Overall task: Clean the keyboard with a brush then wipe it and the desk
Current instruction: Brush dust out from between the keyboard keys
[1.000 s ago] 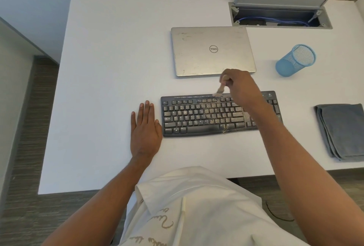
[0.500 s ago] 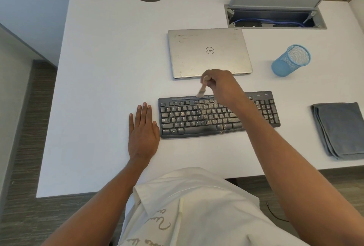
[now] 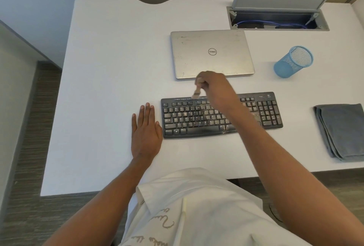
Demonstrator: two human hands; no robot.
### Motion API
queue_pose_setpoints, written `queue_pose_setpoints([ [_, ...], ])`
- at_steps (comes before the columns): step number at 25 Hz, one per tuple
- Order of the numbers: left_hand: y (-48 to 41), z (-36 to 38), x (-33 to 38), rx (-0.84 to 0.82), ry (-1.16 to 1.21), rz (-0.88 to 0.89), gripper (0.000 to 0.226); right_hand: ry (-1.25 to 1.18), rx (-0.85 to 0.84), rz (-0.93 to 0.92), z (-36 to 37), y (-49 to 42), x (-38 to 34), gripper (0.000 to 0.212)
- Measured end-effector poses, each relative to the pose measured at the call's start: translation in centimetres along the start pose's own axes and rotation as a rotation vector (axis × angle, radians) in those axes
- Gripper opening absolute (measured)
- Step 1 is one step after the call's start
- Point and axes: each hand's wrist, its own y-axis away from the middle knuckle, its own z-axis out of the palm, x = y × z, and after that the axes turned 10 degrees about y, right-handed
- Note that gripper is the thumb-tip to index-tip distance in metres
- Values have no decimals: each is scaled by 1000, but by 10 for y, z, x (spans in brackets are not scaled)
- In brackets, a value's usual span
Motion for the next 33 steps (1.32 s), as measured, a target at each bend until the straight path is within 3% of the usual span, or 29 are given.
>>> queue_pose_setpoints([
  [3, 0, 0, 0, -3, 9, -2, 61, 20, -99, -28, 16, -7, -17, 21],
  [13, -1, 0, 0, 2, 20, -1, 61, 156, 63, 211, -19, 16, 72, 24],
  [16, -1, 0, 0, -5, 12, -3, 61, 98, 103, 146, -17, 14, 43, 23],
  [21, -1, 0, -1, -10, 11, 4, 61, 2, -38, -18, 14, 2, -16, 18],
  [30, -1, 1, -1, 3, 14, 0, 60, -3, 78, 232, -17, 28, 47, 23],
  [33, -1, 0, 0, 1, 17, 2, 61, -35, 98, 197, -14, 30, 35, 22],
])
